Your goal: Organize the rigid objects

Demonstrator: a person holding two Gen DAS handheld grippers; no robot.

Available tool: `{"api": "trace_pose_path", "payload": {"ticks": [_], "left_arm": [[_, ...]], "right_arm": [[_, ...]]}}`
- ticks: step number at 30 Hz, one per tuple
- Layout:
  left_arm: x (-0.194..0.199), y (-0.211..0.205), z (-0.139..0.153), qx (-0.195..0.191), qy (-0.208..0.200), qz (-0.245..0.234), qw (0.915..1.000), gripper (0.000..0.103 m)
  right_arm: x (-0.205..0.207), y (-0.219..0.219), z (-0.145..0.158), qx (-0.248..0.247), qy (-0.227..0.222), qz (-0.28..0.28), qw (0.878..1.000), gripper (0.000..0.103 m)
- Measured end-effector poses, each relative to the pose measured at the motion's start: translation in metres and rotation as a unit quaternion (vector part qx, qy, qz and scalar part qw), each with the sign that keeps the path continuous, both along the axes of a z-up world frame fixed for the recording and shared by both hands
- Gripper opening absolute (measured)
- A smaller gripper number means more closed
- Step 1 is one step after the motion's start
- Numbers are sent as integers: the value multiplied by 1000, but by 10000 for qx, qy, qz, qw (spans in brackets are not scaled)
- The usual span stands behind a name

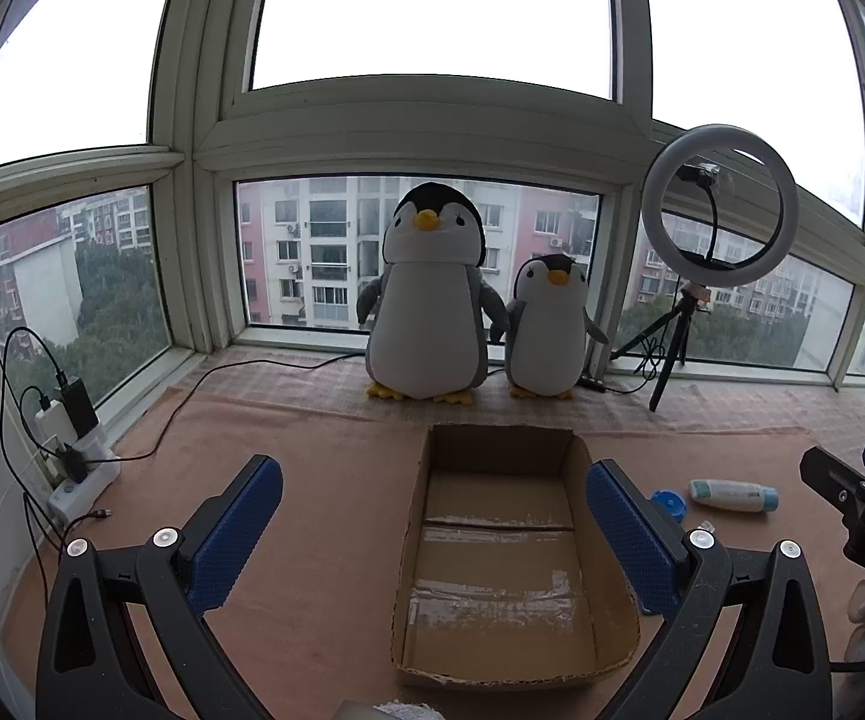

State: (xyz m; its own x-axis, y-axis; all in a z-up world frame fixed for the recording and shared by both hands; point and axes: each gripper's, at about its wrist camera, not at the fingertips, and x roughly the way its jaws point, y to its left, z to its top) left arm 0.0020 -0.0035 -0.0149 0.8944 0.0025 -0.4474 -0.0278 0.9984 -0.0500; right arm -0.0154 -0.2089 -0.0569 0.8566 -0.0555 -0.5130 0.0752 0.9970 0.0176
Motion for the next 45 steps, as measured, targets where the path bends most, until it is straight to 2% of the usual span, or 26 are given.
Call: {"api": "trace_pose_path", "payload": {"ticks": [10,17,24,32,36,43,45], "left_arm": [[3,1,-5,24,101,11,9999,103],[13,5,-17,43,342,51,9994,103],[33,14,-52,100,897,162,9958,103],[52,26,-100,-119,1523,212,9880,103],[60,27,-118,-77,1709,226,9850,103],[72,24,-144,-64,2036,173,9789,96],[74,23,-149,-44,2078,159,9780,96]], "right_arm": [[3,-1,-3,13,115,-14,9999,103],[8,-9,-10,-14,280,-79,9996,103],[8,-29,-24,-19,519,-158,9985,103],[5,-61,-45,-8,914,-423,9949,103],[4,-73,-56,99,1102,-487,9927,103],[7,-74,-81,408,1460,-367,9878,102],[10,-72,-87,510,1539,-326,9862,99]]}}
